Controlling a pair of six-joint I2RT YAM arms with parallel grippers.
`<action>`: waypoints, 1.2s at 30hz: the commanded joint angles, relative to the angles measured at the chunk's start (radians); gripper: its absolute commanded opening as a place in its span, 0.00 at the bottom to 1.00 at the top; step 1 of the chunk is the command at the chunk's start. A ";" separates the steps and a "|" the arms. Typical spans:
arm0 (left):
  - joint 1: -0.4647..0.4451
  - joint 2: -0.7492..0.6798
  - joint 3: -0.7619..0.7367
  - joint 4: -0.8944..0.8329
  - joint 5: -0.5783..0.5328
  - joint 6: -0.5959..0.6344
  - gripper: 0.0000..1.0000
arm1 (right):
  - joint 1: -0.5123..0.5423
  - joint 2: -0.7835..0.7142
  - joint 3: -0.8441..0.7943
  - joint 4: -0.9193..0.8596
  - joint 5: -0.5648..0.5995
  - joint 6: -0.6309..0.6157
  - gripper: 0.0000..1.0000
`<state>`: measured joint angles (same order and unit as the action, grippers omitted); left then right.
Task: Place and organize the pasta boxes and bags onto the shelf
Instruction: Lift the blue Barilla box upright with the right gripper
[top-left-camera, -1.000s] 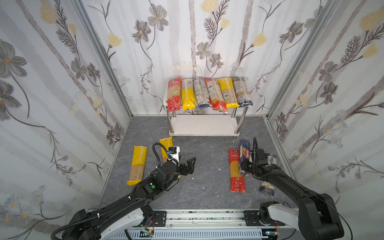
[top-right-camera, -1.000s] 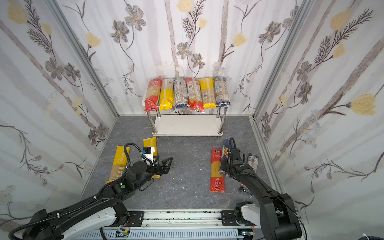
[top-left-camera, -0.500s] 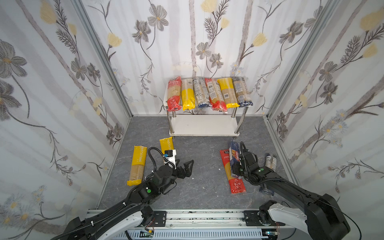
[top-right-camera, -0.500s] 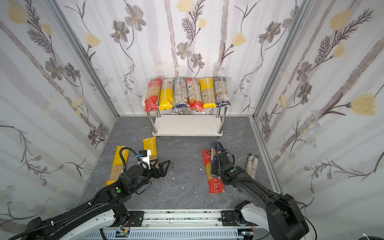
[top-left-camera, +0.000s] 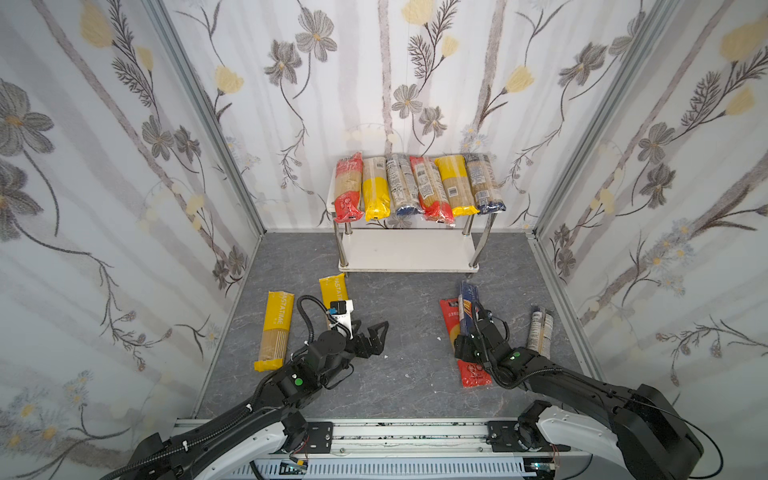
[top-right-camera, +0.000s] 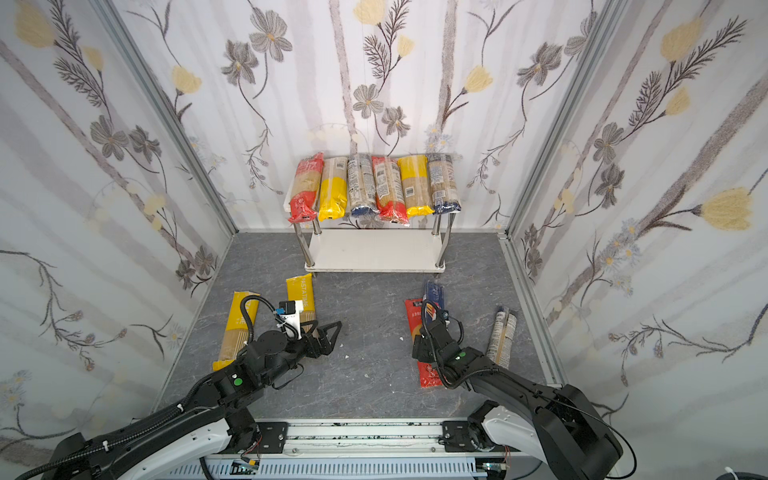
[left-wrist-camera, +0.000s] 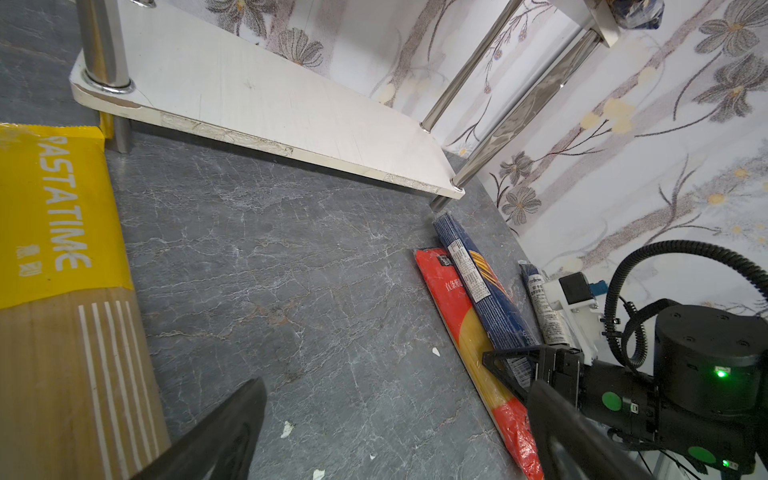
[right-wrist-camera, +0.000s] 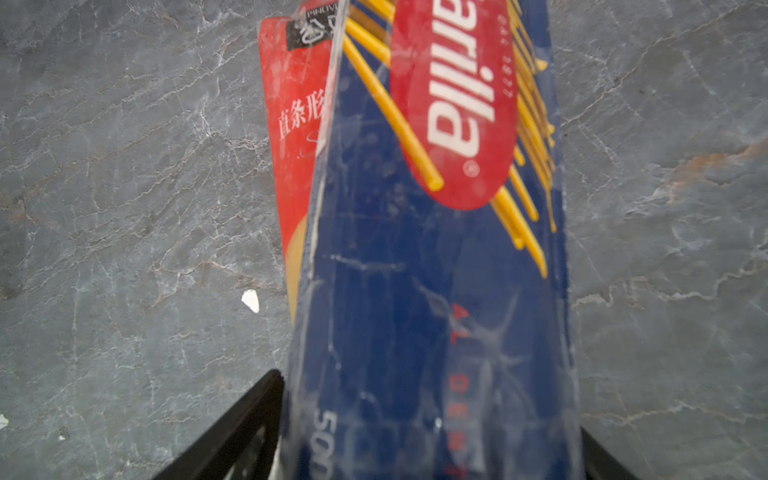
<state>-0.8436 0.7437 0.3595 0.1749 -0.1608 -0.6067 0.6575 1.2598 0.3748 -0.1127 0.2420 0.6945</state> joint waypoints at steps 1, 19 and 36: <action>-0.003 -0.012 0.000 0.008 0.008 -0.017 1.00 | 0.019 -0.016 -0.012 0.074 0.054 0.039 0.81; -0.019 -0.066 -0.014 -0.010 0.024 -0.039 1.00 | 0.036 -0.008 -0.060 0.175 0.114 0.038 0.57; -0.021 -0.080 -0.015 -0.051 -0.010 -0.024 1.00 | 0.064 -0.222 0.070 -0.005 0.111 -0.014 0.30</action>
<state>-0.8650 0.6605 0.3359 0.1188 -0.1444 -0.6384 0.7197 1.0492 0.4110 -0.1871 0.3080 0.7143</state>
